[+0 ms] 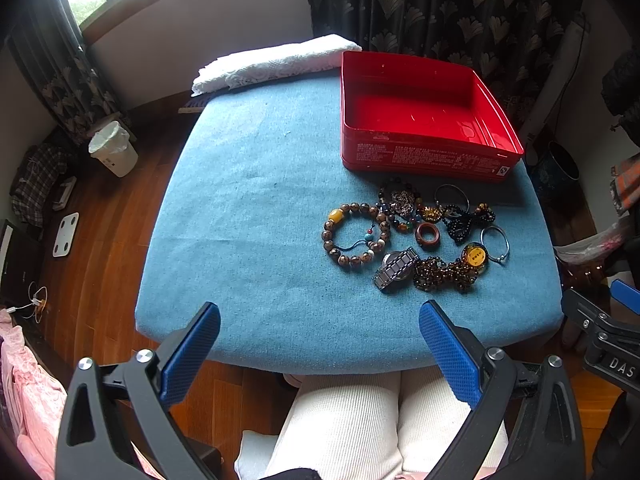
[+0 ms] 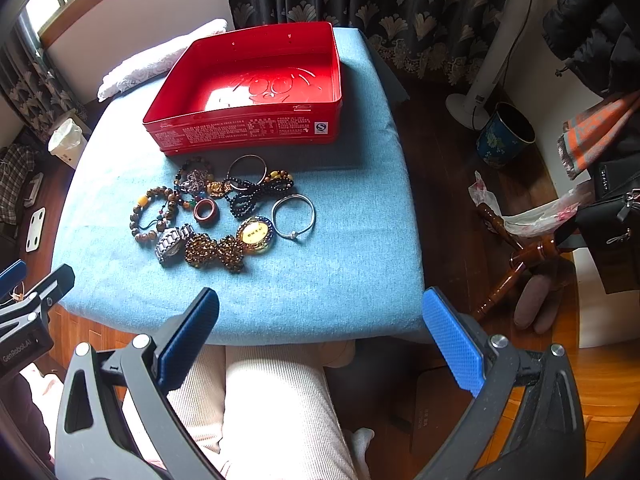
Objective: Organize jewelry
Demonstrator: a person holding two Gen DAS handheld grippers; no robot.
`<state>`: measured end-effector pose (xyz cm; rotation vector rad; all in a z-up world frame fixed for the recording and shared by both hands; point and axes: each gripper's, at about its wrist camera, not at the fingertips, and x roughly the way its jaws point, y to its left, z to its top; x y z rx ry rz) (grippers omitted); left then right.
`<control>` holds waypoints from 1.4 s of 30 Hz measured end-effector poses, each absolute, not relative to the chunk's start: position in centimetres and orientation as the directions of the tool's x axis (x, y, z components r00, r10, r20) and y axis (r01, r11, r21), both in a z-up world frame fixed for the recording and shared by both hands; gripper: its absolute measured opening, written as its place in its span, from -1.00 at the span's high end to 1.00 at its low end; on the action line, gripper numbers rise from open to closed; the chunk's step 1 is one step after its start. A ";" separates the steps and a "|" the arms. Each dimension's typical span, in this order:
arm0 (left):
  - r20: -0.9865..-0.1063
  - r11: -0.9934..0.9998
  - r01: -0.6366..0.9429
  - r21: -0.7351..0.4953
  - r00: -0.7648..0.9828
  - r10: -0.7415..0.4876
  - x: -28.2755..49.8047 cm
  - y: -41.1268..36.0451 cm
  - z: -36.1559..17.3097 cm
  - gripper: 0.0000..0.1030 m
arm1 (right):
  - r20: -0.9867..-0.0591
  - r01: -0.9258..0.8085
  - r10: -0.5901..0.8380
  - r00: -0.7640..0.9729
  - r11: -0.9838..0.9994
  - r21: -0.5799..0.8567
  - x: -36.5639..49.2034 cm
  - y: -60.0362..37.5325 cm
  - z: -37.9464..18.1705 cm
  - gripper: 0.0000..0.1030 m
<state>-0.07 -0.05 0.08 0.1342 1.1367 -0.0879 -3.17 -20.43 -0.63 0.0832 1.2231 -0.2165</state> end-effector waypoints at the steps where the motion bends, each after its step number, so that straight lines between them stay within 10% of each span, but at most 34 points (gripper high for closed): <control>1: -0.908 0.989 0.138 0.062 0.418 -0.001 -0.1 0.0 0.1 -0.89 | -0.939 0.210 -0.119 0.322 0.976 -0.052 -3.2 -20.5 -0.6 -0.90; 42: -0.907 0.989 0.135 0.065 0.421 0.002 0.0 0.1 0.0 -0.89 | -0.940 0.209 -0.115 0.322 0.977 -0.048 -3.0 -20.7 -0.4 -0.90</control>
